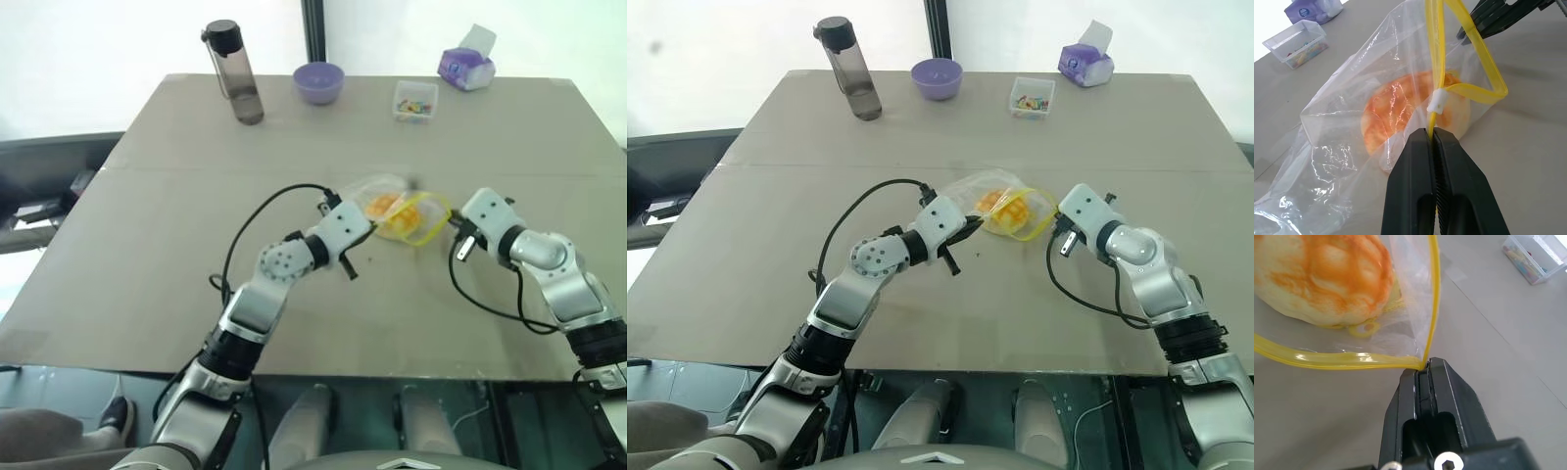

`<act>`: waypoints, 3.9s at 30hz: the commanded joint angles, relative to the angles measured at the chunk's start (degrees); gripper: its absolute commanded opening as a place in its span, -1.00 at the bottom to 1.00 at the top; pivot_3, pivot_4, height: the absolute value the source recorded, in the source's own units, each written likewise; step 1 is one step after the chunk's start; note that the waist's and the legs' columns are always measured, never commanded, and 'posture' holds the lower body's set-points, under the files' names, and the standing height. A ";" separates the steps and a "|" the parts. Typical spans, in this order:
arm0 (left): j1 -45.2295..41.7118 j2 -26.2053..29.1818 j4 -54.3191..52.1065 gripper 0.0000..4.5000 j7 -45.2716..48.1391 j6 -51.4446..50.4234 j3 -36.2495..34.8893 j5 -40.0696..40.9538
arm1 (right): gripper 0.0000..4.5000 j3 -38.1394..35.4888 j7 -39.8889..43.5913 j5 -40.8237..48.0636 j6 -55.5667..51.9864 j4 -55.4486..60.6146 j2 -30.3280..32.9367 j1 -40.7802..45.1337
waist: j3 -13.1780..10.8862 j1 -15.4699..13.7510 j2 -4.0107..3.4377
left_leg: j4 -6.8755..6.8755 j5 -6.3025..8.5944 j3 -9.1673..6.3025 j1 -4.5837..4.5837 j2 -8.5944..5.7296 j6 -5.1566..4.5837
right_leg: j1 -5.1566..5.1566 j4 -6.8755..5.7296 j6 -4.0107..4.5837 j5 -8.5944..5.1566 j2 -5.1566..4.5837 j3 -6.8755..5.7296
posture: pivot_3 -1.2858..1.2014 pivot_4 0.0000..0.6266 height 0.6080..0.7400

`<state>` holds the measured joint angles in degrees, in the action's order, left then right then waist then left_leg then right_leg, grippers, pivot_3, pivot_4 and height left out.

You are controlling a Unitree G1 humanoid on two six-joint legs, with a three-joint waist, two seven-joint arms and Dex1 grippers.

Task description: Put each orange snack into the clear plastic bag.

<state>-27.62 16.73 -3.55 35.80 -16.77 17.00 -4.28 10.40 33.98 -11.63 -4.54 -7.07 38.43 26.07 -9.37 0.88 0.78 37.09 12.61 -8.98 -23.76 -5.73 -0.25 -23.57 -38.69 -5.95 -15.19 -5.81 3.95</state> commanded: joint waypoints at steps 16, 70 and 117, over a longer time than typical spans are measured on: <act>-12.26 2.52 -0.01 -1.00 1.68 0.87 -3.83 1.58 | -0.98 -12.63 7.49 4.87 -8.70 16.85 12.63 4.80 | -0.04 -0.06 0.00 | 0.01 0.01 0.01 -0.06 -0.01 -0.02 | 0.01 0.09 -0.01 0.00 -0.01 -0.02 | 0.03 -0.52 0.99; -13.18 10.74 -6.98 -1.00 8.07 5.61 2.98 -8.35 | -0.05 4.59 16.96 6.55 -9.71 25.79 2.45 15.75 | -0.06 0.05 0.02 | 0.00 0.02 -0.03 -0.07 0.01 -0.03 | -0.01 0.12 -0.01 0.00 0.00 -0.06 | 0.03 -0.52 0.99; -12.49 11.28 -8.52 -1.00 8.66 6.50 2.78 -9.28 | -0.46 4.05 19.79 3.97 -10.64 25.77 3.33 13.40 | -0.06 0.05 0.02 | 0.00 0.02 -0.03 -0.07 0.01 -0.03 | -0.01 0.12 -0.01 0.00 0.00 -0.06 | 0.03 -0.52 0.99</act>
<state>-40.12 27.93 -10.51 44.79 -11.27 20.75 -13.44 15.89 54.21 -7.40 -15.62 17.46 41.37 38.97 -9.42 0.93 0.81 37.09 12.63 -9.01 -23.83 -5.72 -0.28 -23.58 -38.57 -5.96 -15.19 -5.80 3.89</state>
